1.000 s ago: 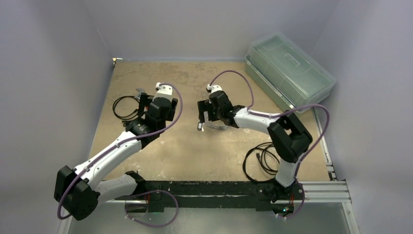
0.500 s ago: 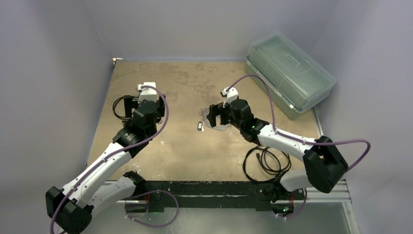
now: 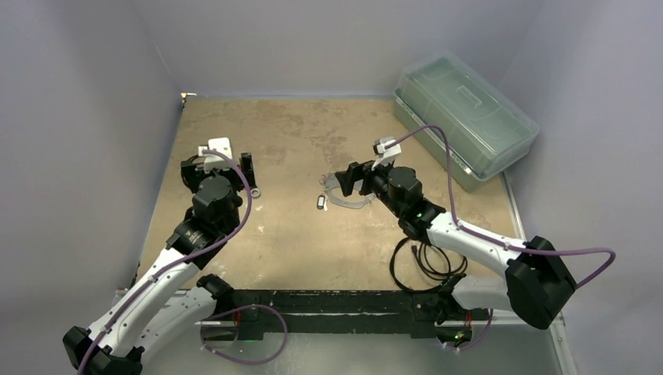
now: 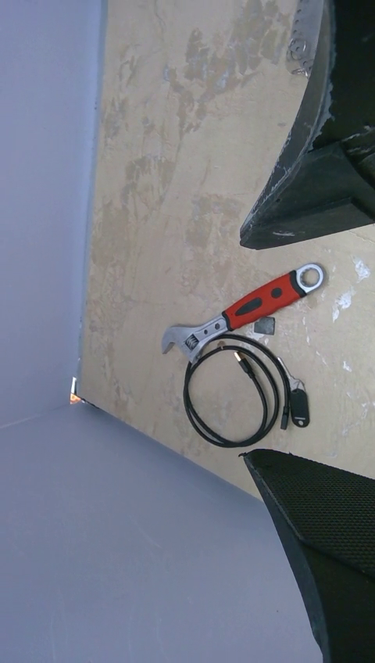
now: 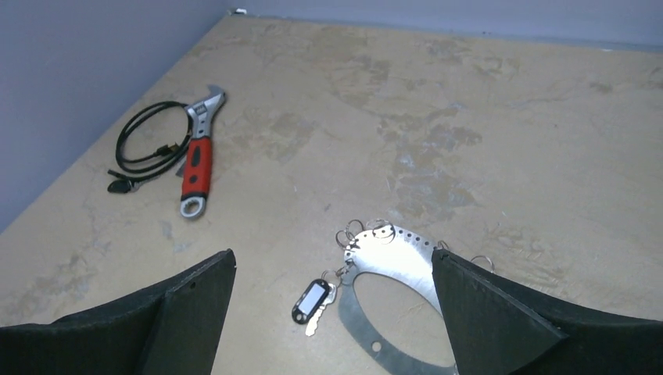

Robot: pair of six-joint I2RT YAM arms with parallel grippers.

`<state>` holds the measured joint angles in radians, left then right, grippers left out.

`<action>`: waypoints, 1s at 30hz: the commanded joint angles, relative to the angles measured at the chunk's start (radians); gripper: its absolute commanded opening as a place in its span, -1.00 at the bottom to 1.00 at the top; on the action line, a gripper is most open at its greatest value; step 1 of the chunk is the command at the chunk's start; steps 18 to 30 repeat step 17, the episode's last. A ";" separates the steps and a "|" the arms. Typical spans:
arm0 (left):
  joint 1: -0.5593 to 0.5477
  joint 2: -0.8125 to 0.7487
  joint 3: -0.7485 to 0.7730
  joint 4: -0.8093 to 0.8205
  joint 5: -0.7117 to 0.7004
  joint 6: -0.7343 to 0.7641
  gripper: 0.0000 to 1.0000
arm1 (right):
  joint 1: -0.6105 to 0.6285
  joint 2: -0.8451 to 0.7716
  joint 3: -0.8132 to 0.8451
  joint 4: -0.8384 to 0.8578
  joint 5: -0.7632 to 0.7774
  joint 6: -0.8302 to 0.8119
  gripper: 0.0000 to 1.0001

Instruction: Put the keys on the keyring

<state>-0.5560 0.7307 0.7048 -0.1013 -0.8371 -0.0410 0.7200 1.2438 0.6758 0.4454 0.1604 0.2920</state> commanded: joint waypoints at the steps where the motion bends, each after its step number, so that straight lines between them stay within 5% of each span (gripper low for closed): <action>1: 0.011 0.013 -0.001 0.051 0.011 0.011 0.96 | 0.003 -0.015 -0.025 0.085 0.058 0.019 0.98; 30: 0.035 0.010 0.001 0.042 0.041 -0.003 0.95 | 0.008 -0.058 -0.049 0.190 0.048 0.051 0.98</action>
